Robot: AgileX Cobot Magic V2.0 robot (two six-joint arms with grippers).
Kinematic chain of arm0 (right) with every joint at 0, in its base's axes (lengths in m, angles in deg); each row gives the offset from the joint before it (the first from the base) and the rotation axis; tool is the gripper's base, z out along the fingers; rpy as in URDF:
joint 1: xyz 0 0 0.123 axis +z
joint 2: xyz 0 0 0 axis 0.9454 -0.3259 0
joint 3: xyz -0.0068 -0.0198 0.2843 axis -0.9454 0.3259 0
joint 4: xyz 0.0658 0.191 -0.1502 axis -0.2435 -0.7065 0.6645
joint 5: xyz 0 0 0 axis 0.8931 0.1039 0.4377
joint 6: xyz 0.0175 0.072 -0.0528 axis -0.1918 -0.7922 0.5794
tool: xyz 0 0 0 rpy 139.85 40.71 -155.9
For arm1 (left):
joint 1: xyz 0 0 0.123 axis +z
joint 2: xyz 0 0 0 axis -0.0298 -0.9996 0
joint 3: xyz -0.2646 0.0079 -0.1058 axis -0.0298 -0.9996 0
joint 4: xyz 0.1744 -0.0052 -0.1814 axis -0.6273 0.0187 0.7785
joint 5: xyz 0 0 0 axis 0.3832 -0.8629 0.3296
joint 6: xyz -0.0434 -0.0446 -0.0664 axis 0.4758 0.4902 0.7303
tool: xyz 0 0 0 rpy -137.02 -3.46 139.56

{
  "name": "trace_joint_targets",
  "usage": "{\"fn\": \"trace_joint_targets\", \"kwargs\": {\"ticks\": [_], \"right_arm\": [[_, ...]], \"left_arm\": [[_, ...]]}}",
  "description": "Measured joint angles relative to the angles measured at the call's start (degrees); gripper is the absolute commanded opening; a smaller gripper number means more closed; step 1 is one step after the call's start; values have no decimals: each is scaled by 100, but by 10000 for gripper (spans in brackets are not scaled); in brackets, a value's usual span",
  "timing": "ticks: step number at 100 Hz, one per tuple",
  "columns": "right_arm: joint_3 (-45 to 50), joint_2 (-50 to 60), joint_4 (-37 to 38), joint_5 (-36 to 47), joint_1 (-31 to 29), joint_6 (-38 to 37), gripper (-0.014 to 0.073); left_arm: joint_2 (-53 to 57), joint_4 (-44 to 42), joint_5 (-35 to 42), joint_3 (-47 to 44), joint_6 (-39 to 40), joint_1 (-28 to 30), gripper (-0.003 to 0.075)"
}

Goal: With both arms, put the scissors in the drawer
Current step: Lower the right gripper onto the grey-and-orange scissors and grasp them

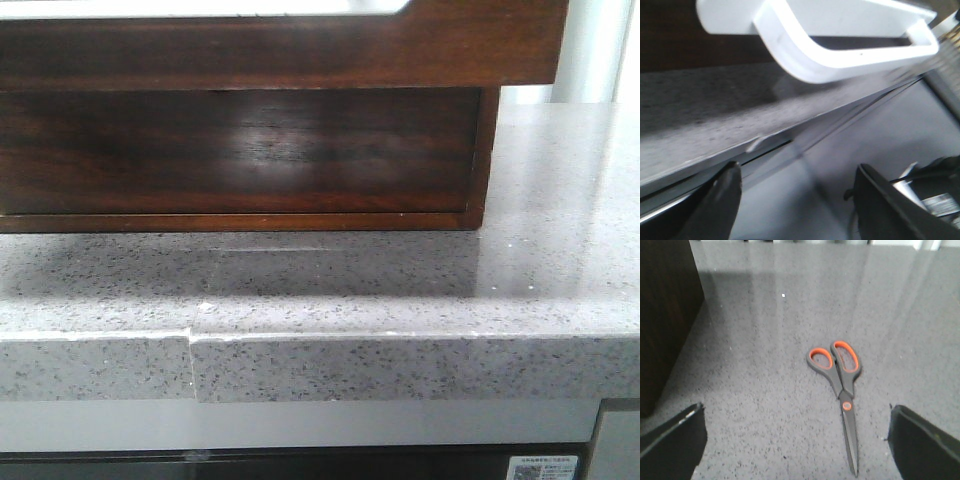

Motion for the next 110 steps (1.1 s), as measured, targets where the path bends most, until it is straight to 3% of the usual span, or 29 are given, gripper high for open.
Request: {"fn": "trace_joint_targets", "kwargs": {"ticks": [22, 41, 58, 93, 110], "right_arm": [[-547, -952, 10, -828, -521, -61, 669], [-1107, -2258, 10, -1470, -1258, -5, 669], [-1619, -3446, -110, -1947, -1593, 406, 669], [-2733, -5266, -536, -2523, -1603, 1028, 667], [-3070, -5747, -624, -2595, -1603, 1159, 578]], "left_arm": [[740, -2126, 198, 737, 914, 0, 438], [831, -3071, 421, 1067, 1044, 0, 438], [831, -3203, 775, 1083, 1055, 0, 438], [831, -3158, 814, 1083, 1055, 0, 438], [831, -3143, 814, 1083, 1055, 0, 438]]}}
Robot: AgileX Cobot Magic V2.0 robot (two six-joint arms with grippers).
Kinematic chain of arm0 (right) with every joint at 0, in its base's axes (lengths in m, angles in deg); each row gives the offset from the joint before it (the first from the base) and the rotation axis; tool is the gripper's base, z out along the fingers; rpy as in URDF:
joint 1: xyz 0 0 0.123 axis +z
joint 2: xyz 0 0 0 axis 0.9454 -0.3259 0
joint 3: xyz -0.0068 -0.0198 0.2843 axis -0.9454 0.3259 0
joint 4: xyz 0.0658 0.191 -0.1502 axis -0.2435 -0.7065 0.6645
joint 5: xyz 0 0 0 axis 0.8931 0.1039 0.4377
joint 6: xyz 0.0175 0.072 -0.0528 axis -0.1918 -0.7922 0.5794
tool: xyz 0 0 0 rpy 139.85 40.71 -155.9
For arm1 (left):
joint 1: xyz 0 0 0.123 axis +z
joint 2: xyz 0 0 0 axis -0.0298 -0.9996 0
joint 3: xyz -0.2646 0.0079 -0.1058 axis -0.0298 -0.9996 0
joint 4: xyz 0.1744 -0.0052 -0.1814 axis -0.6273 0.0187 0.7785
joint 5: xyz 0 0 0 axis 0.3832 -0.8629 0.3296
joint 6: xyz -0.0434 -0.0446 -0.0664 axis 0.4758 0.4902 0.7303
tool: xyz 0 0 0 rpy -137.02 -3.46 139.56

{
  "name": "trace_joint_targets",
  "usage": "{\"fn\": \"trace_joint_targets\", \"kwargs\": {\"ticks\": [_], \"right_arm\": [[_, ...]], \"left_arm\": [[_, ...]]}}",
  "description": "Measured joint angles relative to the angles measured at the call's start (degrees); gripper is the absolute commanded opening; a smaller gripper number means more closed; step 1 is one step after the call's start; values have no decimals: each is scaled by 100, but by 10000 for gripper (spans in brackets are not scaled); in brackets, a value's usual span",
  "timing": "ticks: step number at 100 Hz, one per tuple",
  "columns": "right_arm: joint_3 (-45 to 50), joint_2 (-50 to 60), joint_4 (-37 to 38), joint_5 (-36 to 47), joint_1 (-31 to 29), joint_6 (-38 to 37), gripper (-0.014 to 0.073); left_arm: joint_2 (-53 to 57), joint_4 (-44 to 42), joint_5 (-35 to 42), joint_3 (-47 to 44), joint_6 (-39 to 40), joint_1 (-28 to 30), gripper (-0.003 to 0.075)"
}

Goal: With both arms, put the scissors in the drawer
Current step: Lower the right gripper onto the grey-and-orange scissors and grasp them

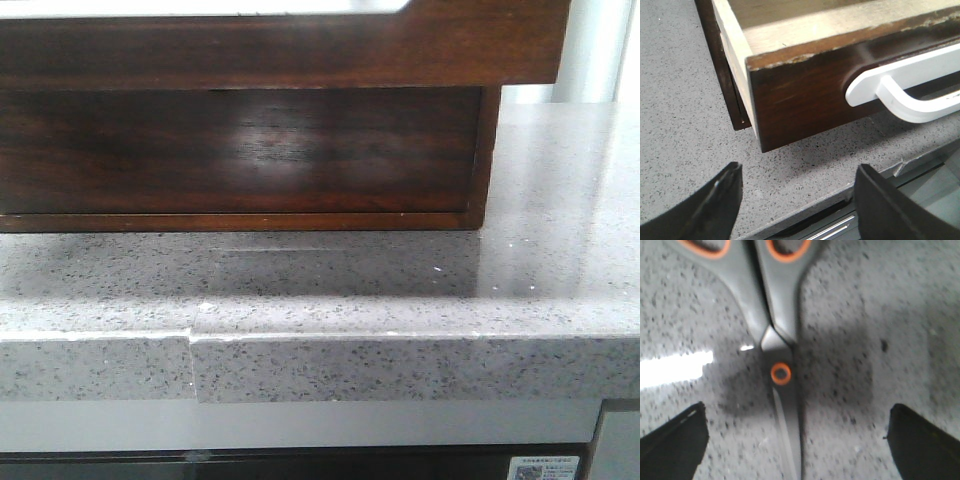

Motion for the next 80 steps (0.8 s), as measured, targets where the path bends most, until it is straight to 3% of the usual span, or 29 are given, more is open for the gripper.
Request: {"fn": "trace_joint_targets", "kwargs": {"ticks": [47, 80], "right_arm": [[-368, -494, -78, -56, 0, 232, 317], [-366, -502, -100, -117, 0, 319, 293]], "left_arm": [[0, 10, 0, 0, 0, 0, 438], [0, 20, 13, 0, 0, 0, 438]]}}
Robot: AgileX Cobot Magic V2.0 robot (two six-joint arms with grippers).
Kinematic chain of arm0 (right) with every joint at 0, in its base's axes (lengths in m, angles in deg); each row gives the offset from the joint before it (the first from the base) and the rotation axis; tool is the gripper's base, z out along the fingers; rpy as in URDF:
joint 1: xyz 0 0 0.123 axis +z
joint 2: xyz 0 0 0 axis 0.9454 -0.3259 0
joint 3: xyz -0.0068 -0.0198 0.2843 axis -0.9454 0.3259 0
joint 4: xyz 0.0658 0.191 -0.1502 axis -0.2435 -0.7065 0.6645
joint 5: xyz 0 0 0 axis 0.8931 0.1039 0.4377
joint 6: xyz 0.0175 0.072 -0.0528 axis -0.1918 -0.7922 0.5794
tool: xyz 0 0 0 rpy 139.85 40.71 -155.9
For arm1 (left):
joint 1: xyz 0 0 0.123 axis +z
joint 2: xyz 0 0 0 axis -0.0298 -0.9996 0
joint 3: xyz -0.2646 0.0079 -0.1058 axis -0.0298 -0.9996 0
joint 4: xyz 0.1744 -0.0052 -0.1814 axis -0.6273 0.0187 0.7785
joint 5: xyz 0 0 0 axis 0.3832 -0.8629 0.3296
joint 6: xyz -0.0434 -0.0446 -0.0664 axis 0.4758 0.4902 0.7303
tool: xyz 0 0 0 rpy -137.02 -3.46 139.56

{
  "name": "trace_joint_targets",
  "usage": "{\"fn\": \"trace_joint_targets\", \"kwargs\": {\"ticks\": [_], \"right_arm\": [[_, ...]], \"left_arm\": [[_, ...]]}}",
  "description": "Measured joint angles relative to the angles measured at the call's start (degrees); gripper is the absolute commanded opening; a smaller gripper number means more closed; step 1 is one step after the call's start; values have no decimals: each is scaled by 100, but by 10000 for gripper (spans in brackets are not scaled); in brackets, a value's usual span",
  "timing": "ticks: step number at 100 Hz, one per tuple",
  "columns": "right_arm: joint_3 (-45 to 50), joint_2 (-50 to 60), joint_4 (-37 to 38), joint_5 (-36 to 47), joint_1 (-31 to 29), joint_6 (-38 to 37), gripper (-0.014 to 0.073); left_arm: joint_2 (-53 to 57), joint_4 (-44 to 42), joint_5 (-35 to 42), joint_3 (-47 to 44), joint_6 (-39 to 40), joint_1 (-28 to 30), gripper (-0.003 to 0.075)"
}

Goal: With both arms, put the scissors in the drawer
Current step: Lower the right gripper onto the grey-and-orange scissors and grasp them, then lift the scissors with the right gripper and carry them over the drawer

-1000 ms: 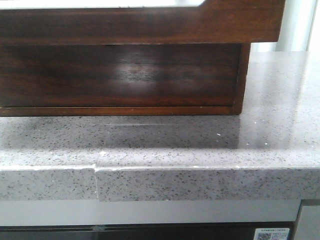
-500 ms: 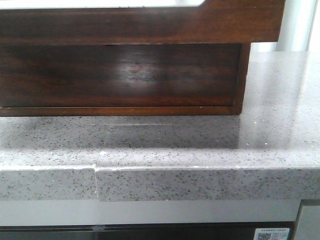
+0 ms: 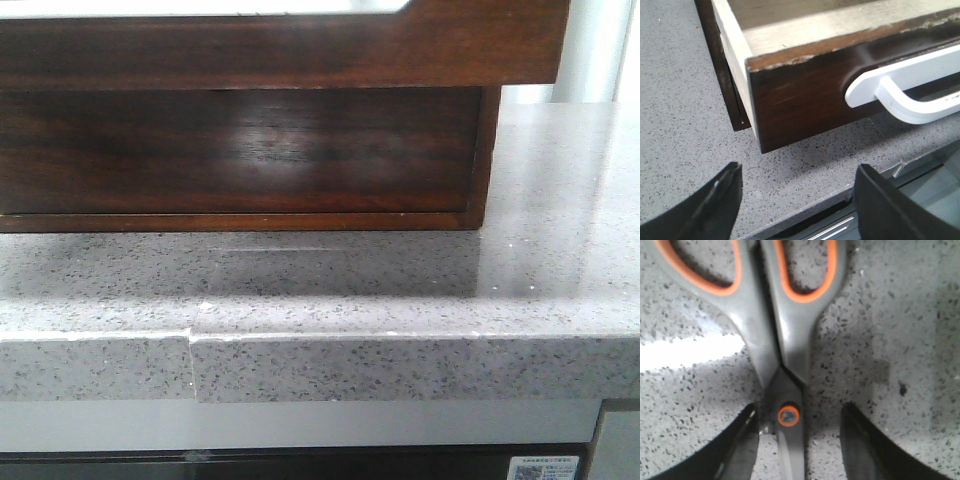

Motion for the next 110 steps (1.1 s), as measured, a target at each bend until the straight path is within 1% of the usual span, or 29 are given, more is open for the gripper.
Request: {"fn": "trace_joint_targets", "kwargs": {"ticks": [20, 46, 75, 85, 102, 110], "right_arm": [[0, 0, -3, -30, 0, 63, 204], [-11, 0, -159, -106, 0, 264, 204], [-11, -89, -158, -166, 0, 361, 197], [-43, -114, -158, -179, 0, 358, 152], [-57, -122, -122, -199, 0, 358, 6], [-57, -122, -122, -199, 0, 363, -34]], "left_arm": [[0, 0, 0, 0, 0, 0, 438], [0, 0, 0, 0, 0, 0, 438], [0, 0, 2, 0, 0, 0, 438], [0, 0, 2, 0, 0, 0, 438], [0, 0, 2, 0, 0, 0, 438], [0, 0, 2, 0, 0, 0, 438]]}}
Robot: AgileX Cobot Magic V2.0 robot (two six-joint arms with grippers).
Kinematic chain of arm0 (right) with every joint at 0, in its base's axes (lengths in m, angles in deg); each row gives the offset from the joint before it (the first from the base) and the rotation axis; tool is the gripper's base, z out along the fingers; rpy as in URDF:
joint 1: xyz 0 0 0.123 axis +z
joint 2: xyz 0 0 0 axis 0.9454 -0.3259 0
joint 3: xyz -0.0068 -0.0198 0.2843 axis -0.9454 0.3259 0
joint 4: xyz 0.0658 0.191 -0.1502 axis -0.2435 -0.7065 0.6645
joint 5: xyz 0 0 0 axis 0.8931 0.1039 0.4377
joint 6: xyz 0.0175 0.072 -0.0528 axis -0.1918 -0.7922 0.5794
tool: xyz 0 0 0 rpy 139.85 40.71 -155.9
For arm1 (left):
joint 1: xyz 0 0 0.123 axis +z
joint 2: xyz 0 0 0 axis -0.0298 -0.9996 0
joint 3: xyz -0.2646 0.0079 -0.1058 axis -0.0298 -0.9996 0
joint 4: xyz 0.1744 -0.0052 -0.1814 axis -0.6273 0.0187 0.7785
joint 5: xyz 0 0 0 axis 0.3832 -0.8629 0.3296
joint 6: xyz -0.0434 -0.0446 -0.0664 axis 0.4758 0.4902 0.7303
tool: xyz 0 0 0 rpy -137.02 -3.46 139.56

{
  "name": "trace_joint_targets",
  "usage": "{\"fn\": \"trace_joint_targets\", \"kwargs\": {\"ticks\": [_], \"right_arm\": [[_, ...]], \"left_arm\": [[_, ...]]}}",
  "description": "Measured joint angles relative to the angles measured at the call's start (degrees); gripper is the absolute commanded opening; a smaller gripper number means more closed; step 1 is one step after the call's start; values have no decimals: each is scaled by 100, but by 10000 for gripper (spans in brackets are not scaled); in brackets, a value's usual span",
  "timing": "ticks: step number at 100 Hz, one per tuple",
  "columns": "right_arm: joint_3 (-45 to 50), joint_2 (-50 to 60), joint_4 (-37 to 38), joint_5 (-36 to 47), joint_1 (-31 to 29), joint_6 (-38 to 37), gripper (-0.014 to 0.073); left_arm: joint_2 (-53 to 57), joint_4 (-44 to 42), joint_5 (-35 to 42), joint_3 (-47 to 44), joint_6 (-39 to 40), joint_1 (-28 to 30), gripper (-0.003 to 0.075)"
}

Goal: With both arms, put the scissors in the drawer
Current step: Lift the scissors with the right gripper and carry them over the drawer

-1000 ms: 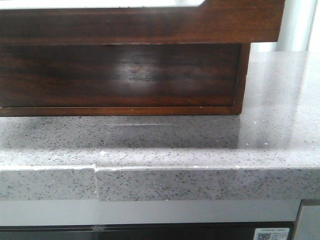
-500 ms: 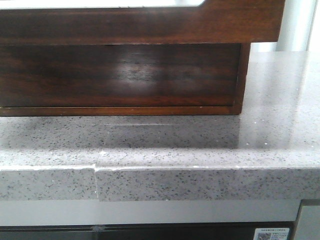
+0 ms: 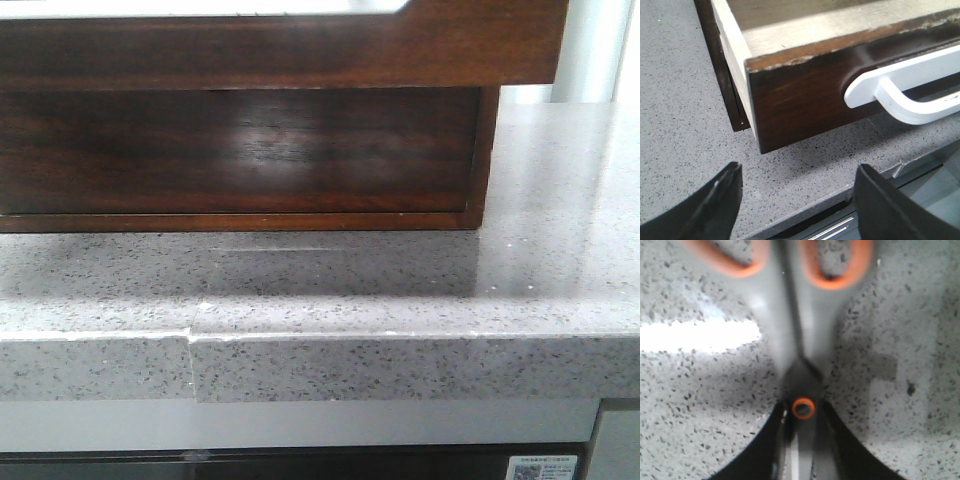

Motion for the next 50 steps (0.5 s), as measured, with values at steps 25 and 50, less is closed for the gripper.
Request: {"fn": "trace_joint_targets", "kwargs": {"ticks": [25, 50], "right_arm": [[0, 37, -28, 0, 0, 0, -43], [-493, 721, -118, -138, 68, 9, -43]], "left_arm": [[0, 0, 0, 0, 0, 0, 438], [0, 0, 10, 0, 0, 0, 438]]}}
